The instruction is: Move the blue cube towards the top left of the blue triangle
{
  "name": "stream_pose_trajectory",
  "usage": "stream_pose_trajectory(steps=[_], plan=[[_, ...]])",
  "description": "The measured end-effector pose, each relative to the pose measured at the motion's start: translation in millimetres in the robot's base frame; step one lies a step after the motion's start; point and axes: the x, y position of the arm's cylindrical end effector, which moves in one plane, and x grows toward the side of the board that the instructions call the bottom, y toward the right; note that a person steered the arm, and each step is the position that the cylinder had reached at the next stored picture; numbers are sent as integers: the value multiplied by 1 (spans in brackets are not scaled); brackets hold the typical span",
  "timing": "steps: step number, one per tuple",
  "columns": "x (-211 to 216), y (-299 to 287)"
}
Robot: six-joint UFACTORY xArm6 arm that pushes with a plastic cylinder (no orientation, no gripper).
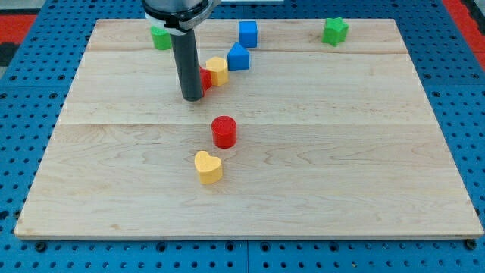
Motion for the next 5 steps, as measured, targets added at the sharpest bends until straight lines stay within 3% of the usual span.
stream_pose_trajectory(steps=[3,4,5], plan=[[2,9],[8,82],[-17,133]])
